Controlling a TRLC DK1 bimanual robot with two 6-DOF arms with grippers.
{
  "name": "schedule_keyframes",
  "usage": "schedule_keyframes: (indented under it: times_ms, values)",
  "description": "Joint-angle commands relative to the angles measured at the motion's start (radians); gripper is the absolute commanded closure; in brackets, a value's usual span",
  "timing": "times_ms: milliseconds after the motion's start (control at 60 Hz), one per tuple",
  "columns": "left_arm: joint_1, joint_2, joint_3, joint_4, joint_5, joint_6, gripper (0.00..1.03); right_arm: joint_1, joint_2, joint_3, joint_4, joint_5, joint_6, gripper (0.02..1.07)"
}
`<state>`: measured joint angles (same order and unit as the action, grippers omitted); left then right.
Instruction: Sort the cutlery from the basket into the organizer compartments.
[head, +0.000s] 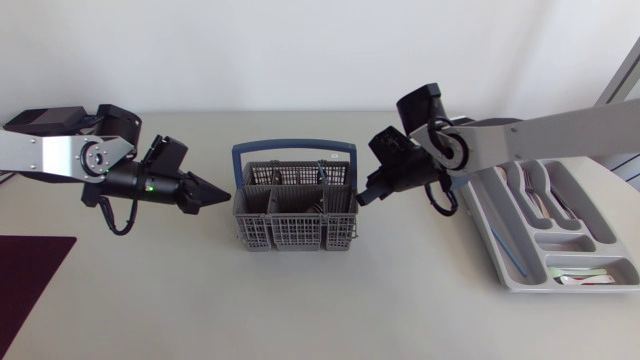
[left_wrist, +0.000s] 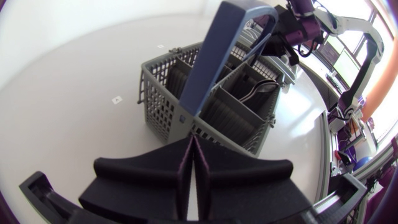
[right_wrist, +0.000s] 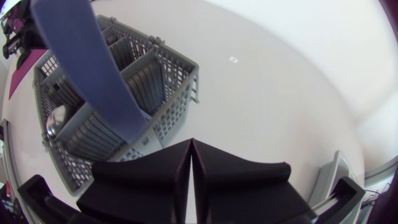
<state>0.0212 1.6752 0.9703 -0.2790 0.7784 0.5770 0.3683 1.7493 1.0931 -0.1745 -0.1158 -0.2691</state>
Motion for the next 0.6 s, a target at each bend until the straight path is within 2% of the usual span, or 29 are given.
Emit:
schedule_keyframes:
  times_ms: [0, 67, 250, 450, 583]
  values:
    - [0.026, -0.069, -0.021, 0.008, 0.015, 0.014, 1.0, -0.012, -0.083, -0.082, 0.021, 0.031, 0.004, 0.98]
    - [0.028, -0.111, -0.042, 0.008, 0.015, 0.014, 1.0, -0.022, -0.137, -0.128, 0.033, 0.033, -0.002, 0.96]
    - [0.01, -0.302, -0.122, 0.008, -0.013, 0.007, 1.0, -0.031, -0.333, -0.288, 0.101, 0.03, -0.05, 0.78]
    - [-0.029, -0.442, -0.157, 0.008, -0.054, -0.025, 1.0, 0.015, -0.505, -0.423, 0.181, 0.018, -0.122, 0.75]
    - [-0.084, -0.5, -0.186, 0.011, -0.102, -0.031, 1.0, 0.072, -0.567, -0.461, 0.227, 0.024, -0.137, 0.74]
